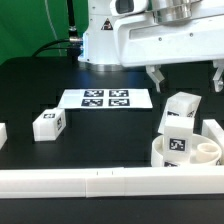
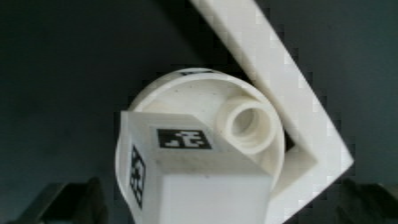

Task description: Assemble stool

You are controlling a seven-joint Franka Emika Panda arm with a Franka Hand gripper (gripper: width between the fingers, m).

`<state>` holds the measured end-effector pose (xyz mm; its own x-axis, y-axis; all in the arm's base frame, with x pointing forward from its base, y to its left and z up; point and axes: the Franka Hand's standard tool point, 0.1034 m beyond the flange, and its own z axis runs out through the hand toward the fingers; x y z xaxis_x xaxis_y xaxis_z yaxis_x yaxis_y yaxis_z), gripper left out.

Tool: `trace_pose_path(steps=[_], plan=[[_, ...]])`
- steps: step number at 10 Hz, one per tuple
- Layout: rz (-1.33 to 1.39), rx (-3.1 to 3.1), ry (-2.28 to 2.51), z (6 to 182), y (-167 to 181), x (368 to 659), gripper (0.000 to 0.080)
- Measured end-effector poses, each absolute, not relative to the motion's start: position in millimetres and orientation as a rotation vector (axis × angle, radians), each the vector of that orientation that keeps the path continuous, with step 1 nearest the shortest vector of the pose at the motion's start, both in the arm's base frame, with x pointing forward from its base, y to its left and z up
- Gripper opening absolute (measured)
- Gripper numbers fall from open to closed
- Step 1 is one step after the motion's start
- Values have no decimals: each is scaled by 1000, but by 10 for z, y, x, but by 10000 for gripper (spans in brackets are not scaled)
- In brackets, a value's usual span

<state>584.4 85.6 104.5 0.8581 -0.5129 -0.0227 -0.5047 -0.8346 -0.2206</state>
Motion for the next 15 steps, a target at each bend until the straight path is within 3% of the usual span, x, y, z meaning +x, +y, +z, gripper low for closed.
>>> trace_pose_path(steps=[2,6,11,15], plan=[[-84,-2914,316,1003,892,5814,648],[-115,-2945,-4,1002,875,5814,648],[-119,-2931,-794,935,795,5866,648],[-117,-2901,-937,907,700,5858,648]])
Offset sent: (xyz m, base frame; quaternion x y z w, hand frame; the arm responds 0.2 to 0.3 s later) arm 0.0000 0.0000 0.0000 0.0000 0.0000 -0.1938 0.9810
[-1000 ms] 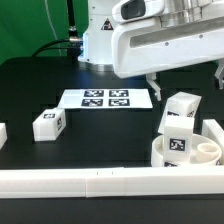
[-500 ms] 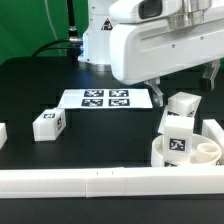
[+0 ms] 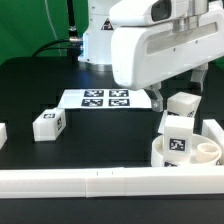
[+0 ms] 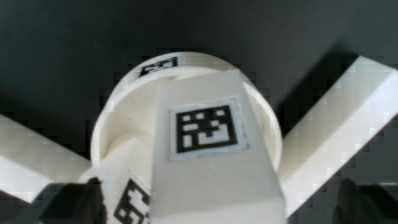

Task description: Assemble stool

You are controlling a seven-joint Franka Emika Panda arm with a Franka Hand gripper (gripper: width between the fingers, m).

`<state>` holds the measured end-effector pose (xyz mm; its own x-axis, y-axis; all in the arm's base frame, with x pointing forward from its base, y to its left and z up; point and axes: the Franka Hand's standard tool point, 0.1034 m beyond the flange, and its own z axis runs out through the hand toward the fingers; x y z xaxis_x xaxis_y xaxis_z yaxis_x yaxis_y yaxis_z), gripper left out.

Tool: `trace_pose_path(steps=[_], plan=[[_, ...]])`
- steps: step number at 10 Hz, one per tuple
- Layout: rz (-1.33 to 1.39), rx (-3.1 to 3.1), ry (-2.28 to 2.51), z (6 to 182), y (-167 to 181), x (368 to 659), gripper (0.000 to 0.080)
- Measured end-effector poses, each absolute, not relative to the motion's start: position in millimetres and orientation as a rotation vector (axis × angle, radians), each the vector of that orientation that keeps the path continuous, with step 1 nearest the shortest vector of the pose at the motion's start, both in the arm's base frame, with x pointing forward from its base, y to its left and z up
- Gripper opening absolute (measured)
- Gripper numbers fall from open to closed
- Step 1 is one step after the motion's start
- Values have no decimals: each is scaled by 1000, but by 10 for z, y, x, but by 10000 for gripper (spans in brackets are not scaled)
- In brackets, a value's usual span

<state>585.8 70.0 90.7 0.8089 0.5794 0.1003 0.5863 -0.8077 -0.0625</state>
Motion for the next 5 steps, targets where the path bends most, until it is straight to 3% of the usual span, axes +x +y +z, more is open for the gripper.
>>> trace_pose_path(steps=[1,3,5], plan=[[-113,-2904,-930,892,688,5842,648],[-108,-2904,-927,878,686,5829,386],[-108,-2909,-911,879,684,5830,340]])
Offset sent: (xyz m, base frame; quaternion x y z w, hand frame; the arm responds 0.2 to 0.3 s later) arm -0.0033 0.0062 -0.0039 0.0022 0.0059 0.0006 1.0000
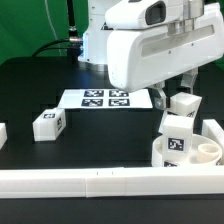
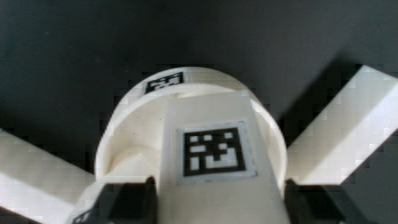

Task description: Assemble stool

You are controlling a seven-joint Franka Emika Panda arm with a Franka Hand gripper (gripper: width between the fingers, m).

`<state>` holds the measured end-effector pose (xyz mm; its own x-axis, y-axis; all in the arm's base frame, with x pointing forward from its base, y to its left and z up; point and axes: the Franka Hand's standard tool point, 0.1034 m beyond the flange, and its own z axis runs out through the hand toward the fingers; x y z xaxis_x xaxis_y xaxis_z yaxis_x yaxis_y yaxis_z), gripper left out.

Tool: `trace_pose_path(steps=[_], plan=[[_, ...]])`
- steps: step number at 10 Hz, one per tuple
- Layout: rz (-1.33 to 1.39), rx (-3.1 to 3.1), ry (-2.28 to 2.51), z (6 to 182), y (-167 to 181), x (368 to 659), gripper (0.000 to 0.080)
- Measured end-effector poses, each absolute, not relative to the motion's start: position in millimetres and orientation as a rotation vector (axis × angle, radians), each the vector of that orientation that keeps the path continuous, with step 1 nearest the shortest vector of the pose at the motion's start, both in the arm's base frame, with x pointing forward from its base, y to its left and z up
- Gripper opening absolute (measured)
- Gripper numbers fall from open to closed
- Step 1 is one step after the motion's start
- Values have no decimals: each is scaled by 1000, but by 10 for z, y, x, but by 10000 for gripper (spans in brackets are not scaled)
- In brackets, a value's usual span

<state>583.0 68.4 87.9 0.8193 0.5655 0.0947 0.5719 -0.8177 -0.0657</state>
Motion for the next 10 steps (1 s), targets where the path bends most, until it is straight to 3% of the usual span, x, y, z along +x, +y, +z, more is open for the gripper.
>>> trace_pose_path(steps=[3,10], plan=[[-101,-2948,-757,879,684,5830,340],[-88,-3000,399,877,802,5814,340]])
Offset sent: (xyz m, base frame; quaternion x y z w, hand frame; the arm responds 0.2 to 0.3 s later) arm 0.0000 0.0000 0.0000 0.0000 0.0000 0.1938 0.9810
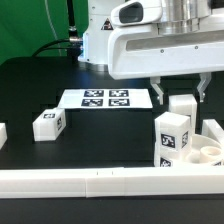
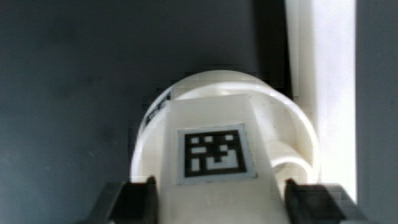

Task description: Assemble stool

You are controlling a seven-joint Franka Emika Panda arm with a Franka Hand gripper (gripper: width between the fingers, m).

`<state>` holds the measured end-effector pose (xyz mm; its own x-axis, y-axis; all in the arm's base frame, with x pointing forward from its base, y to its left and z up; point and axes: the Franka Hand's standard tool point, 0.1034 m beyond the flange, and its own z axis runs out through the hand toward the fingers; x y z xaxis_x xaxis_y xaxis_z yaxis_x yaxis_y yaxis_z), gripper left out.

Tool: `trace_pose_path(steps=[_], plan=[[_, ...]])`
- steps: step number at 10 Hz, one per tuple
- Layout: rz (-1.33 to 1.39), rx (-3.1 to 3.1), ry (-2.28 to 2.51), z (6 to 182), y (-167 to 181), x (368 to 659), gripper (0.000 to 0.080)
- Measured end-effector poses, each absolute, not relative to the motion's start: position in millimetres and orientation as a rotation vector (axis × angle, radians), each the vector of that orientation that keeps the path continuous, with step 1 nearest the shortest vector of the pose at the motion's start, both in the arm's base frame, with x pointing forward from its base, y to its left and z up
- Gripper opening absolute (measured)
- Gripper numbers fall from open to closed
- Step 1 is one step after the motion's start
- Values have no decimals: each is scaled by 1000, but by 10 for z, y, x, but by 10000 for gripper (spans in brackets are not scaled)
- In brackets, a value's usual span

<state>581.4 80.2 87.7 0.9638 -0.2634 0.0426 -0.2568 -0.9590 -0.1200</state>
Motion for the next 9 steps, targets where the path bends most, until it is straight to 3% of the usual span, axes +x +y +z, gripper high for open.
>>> trace_pose_path(steps=[9], plan=[[-35,-2593,1463,869,1012,5788,340]])
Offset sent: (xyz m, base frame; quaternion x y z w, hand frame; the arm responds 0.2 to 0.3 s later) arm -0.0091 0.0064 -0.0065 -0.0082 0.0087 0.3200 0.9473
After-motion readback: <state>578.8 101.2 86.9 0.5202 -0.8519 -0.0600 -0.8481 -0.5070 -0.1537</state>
